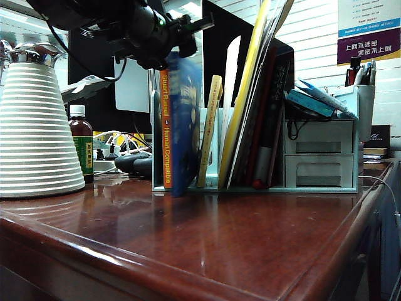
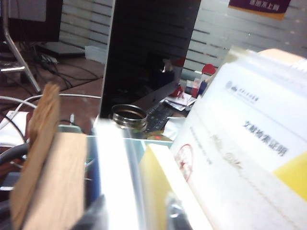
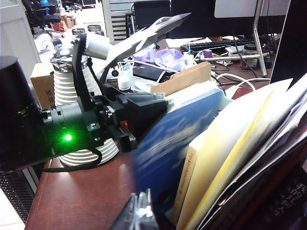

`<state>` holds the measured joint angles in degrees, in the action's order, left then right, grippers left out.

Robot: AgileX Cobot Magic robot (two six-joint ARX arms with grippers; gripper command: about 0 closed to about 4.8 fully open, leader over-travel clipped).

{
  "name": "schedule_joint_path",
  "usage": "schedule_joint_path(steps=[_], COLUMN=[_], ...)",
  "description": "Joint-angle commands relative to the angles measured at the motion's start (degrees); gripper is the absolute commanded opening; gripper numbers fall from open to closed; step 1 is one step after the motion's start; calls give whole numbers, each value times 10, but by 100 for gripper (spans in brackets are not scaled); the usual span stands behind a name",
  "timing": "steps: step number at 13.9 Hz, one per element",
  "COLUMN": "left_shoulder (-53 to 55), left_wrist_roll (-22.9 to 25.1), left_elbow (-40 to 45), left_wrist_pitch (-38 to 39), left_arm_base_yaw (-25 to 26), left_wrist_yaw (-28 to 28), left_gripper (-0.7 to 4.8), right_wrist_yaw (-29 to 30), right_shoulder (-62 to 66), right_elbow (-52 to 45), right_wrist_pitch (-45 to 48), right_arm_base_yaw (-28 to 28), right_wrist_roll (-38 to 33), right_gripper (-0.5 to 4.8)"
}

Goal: Pick up the blue book and put it on the bookshelf.

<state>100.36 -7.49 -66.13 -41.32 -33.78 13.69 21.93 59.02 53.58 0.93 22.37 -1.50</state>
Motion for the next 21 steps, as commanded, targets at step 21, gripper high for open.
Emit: schedule_joint_path(steps=[21], left_shoulder=[-182], left_wrist_roll=[-33], left_elbow=[74], left_wrist_pitch=[226], left_arm_base_yaw=[-92], left_wrist_yaw=[153], left_gripper=[274], right_wrist_yaw=[3], right_shoulder=[-12], right_elbow=[3], right_wrist_pitch=[10], right_arm_base_yaw=[0], right_wrist_roll=[-2], right_gripper=[-1])
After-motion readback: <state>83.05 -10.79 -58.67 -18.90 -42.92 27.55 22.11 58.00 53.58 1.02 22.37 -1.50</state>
